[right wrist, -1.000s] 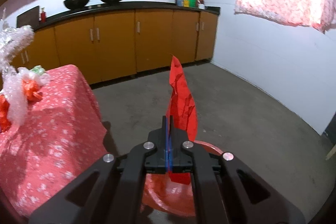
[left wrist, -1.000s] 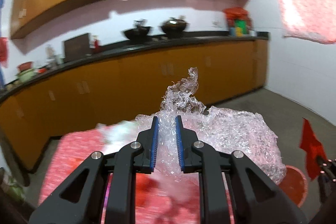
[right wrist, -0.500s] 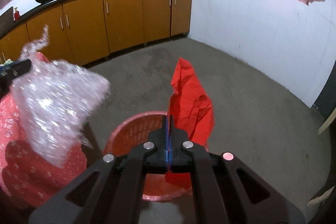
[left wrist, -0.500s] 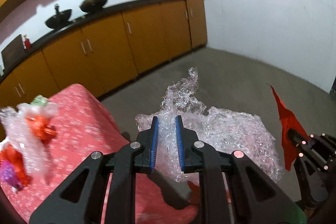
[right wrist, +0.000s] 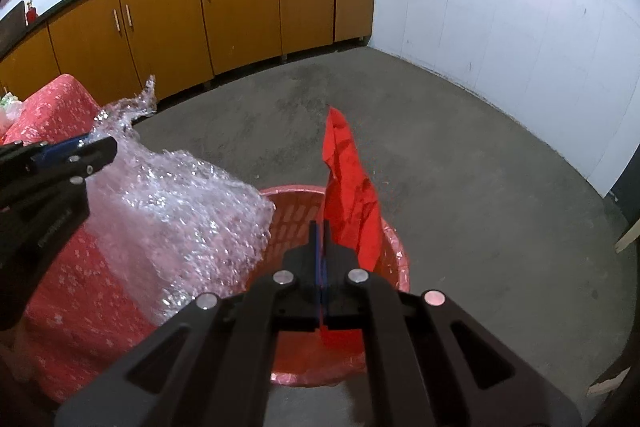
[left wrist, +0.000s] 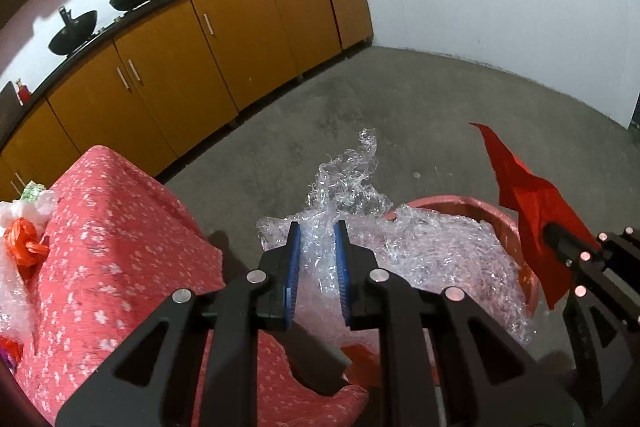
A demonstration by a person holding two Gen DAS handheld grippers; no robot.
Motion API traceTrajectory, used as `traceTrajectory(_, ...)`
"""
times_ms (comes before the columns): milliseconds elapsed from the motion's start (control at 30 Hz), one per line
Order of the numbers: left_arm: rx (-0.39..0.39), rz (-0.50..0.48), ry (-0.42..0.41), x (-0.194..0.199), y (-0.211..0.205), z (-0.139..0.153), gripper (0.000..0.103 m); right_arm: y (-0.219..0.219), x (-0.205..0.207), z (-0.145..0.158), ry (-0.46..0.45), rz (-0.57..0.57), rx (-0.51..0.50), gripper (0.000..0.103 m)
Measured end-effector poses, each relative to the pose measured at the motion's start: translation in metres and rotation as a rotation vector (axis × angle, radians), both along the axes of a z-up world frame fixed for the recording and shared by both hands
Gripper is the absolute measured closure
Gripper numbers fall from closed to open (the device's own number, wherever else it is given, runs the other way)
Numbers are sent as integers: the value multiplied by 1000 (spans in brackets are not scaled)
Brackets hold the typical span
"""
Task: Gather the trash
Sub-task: 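Open both tools to drop the bubble wrap and red cloth into the wastebasket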
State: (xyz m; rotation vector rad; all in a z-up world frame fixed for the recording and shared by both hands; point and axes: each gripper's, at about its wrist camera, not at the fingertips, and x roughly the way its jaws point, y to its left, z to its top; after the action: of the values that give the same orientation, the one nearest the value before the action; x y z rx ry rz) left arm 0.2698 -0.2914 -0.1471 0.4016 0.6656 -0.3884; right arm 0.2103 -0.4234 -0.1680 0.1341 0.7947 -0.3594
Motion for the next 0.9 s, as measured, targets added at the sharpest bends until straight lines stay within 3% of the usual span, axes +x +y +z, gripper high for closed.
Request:
traceTrajectory(800, 65, -25, 51, 10, -30, -35, 83, -12, 15, -21, 46, 39, 75, 100)
traceTrajectory(900, 49, -36, 61, 12, -30, -36, 75, -14, 17, -20, 49, 41, 76, 97)
